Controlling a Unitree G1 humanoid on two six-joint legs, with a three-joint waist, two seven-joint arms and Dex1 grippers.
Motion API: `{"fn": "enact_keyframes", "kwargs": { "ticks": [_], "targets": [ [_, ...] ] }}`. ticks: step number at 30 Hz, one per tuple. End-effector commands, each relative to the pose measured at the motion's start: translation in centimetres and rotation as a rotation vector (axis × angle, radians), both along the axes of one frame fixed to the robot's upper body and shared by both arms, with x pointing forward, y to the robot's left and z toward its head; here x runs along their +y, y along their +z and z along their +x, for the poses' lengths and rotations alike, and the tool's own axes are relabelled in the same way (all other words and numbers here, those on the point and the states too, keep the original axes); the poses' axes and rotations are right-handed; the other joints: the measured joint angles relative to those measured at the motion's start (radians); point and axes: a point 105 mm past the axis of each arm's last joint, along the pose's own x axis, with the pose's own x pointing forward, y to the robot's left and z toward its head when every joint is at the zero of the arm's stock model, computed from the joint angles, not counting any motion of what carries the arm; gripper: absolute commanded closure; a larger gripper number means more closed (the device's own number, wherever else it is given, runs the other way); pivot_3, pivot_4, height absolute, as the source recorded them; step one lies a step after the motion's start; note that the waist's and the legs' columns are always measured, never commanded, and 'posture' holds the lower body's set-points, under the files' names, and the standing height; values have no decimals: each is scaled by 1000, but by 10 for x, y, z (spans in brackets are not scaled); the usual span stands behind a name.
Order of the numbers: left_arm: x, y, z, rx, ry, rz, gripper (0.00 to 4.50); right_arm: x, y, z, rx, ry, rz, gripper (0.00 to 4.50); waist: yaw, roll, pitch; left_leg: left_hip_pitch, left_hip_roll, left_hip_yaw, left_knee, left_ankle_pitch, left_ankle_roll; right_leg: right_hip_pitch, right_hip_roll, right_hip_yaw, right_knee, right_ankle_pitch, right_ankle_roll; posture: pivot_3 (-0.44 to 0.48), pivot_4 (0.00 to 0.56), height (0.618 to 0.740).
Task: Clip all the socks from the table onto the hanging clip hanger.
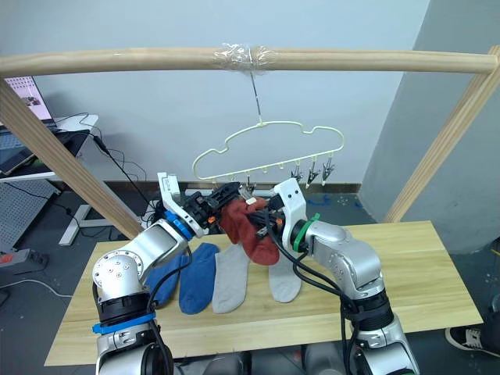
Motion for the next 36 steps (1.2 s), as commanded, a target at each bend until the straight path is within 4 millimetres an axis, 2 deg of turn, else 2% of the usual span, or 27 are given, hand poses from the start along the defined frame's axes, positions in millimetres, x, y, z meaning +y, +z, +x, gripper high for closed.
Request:
{"fn": "enact_keyframes", "kwargs": {
  "ticks": [1,6,8,10,12,13,16,20,23,25,27,30,33,36],
  "targets": [
    [1,9,-4,-47,0,3,3318,3,15,0,-53,16,33,4500,1,0,0,-1,0,0,0,0,0,-1,0,0,0,0,0,-17,139,740],
    [7,10,-6,-50,7,1,1651,6,12,-2,-48,33,23,4500,15,0,0,-7,0,0,1,0,0,-8,0,0,1,0,0,-14,134,740],
    [13,13,-7,-59,13,-8,1123,8,10,-4,-36,43,25,4500,18,0,0,-10,0,0,1,0,0,-10,0,0,1,0,0,-14,134,740],
    [19,10,-13,-84,13,111,541,14,6,-10,6,90,37,4500,15,0,0,-12,0,0,0,0,0,-13,0,0,1,1,-1,-14,133,740],
    [26,3,-18,-114,33,309,13,21,0,-18,65,152,60,4500,14,0,0,-13,0,1,0,0,0,-16,0,1,2,3,-5,-12,131,740],
    [27,1,-22,-125,19,368,13,23,-2,-20,85,169,70,4500,16,0,0,-13,1,1,0,0,0,-16,0,1,3,3,-5,-5,128,740],
    [28,6,-33,-224,-15,513,0,28,-4,-20,154,199,124,3767,18,0,0,-13,0,1,-2,0,0,-16,0,1,2,3,-6,9,125,740],
    [27,13,-38,-309,-17,624,0,28,-8,-15,210,194,158,2372,27,1,0,-13,0,1,-2,0,0,-16,0,1,1,2,-6,23,121,740],
    [18,11,-45,-374,-16,732,0,13,-21,-11,205,150,103,1300,33,1,0,-13,0,1,-2,0,0,-16,0,1,1,2,-5,27,118,740],
    [13,10,-50,-405,-42,735,0,5,-25,-10,199,130,85,656,38,0,0,-13,0,1,-2,0,0,-15,0,1,1,2,-6,27,117,740],
    [8,7,-57,-414,-75,706,0,-11,-28,-9,172,83,56,23,41,0,0,-13,0,1,-2,0,0,-16,0,1,1,2,-6,27,116,740],
    [4,3,-57,-428,-65,688,0,-31,-30,-9,104,32,-1,23,42,0,0,-13,0,2,-3,0,0,-16,0,1,1,2,-6,20,112,740],
    [4,-2,-49,-433,-1,709,0,-47,-23,-8,-9,-11,-59,23,42,0,0,-13,0,2,-2,0,0,-16,-1,1,1,0,-2,12,110,740],
    [-4,-2,-38,-495,70,744,0,-62,-7,-7,-118,-78,-69,23,43,0,0,-13,0,2,0,0,0,-15,0,1,2,0,-2,-4,106,740]
  ]
}}
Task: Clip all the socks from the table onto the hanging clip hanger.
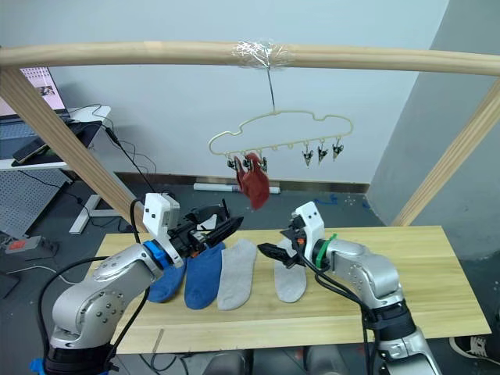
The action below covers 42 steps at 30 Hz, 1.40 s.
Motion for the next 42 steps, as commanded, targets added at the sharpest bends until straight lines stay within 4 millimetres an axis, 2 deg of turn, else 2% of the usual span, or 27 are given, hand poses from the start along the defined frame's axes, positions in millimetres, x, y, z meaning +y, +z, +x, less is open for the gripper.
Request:
{"fn": "enact_keyframes", "kwargs": {
  "ticks": [1,2,5,14,20,26,29,35,42],
  "targets": [
    [-11,12,11,-139,39,17,0,-12,33,-1,-187,-44,10,23,1,0,0,0,0,0,0,0,0,0,0,0,0,0,0,-4,106,740],
    [-14,13,13,-168,36,25,0,-14,36,-3,-206,-46,9,23,1,0,0,0,0,0,1,0,0,0,0,0,0,0,0,-12,106,740],
    [-25,14,20,-234,34,21,639,-18,45,-8,-249,-62,21,0,-1,0,-1,0,0,0,1,0,0,1,0,0,0,0,0,-28,109,740],
    [-48,19,41,-297,75,-3,3341,-20,58,-13,-318,-92,34,0,-4,0,-1,0,0,1,3,0,0,1,0,0,1,1,1,-56,117,740],
    [-52,11,56,-315,143,30,3341,-19,67,-10,-346,-101,52,0,-5,0,-1,0,0,0,4,0,0,2,0,0,1,1,1,-71,121,740],
    [-54,10,60,-314,180,-17,3341,-22,69,-7,-356,-112,47,0,-5,0,-1,0,0,0,4,0,0,2,0,0,1,1,1,-81,124,740],
    [-52,9,63,-309,211,-32,2778,-23,70,-6,-358,-117,46,0,-6,0,-1,0,0,0,4,0,0,2,0,0,1,1,1,-81,125,740],
    [-49,6,72,-299,248,-37,1004,-24,69,-5,-354,-131,45,0,-12,0,-1,0,-1,0,5,0,1,2,0,0,2,1,1,-91,128,740],
    [-53,9,78,-301,228,-55,1004,-27,69,-4,-353,-149,46,0,-19,0,-1,0,-1,0,5,0,1,2,0,0,2,1,1,-99,130,740]
  ]
}}
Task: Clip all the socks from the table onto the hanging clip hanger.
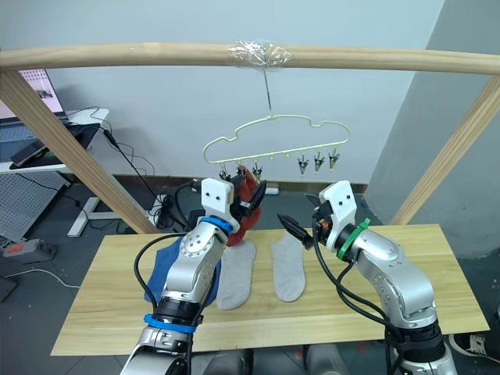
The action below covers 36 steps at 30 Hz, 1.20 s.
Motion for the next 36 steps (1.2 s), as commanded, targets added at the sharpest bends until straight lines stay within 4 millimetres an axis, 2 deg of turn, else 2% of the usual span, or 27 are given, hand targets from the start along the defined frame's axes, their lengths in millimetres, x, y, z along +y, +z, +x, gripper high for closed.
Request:
{"fn": "enact_keyframes", "kwargs": {
  "ticks": [1,8,16,26,30,36],
  "targets": [
    [-7,17,2,-59,-27,-17,1004,-3,15,0,-60,-14,25,0,-1,0,0,0,0,0,0,0,0,0,0,0,0,0,0,-99,130,740],
    [-10,18,-1,-66,-35,-22,1004,-4,16,2,-62,-23,28,0,-8,0,0,0,0,0,0,0,0,0,0,0,1,0,0,-103,135,740],
    [-5,15,-18,-72,-5,-13,1004,-5,15,1,-54,-30,32,0,-8,0,0,0,0,0,0,0,0,0,0,0,1,2,-3,-100,138,740],
    [-15,14,-25,-73,-28,-19,1004,-5,15,2,-55,-29,30,0,-8,0,0,0,0,0,1,1,1,0,0,0,1,1,0,-106,135,740],
    [-19,12,-27,-68,-37,-21,1866,-5,15,2,-55,-27,30,0,-8,0,0,0,0,0,1,1,1,0,0,0,1,1,-1,-107,133,740],
    [-19,15,-27,-80,-29,-15,1866,-5,15,2,-55,-26,31,0,-8,0,0,0,0,0,1,1,1,1,0,0,1,1,0,-107,129,740]
  ]
}}
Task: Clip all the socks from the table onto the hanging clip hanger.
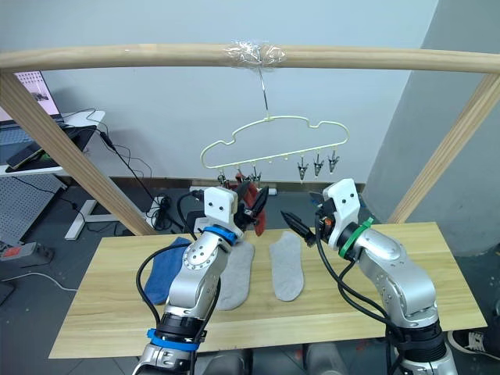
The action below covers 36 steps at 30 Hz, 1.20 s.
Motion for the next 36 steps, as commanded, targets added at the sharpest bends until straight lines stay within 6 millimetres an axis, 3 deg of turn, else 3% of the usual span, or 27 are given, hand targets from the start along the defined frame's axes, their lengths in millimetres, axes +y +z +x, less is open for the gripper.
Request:
{"fn": "enact_keyframes", "kwargs": {
  "ticks": [1,13,19,36],
  "targets": [
    [-4,18,-5,-73,-11,-4,1866,0,13,-1,-50,5,22,0,0,0,0,0,0,0,0,0,0,0,0,0,0,0,0,-107,129,740],
    [8,37,-14,-165,32,24,1866,0,13,0,-48,-2,27,0,0,0,0,0,0,0,0,0,0,0,0,0,0,0,0,-102,120,740],
    [7,21,-12,-90,34,20,1866,-1,13,0,-48,-3,28,0,0,0,0,0,0,0,0,0,0,0,0,0,0,1,-2,-109,125,740],
    [3,17,11,-54,61,-42,1866,-6,17,0,-54,-25,23,0,-8,0,0,1,0,0,0,0,0,0,0,0,1,1,-2,-146,133,740]
  ]
}}
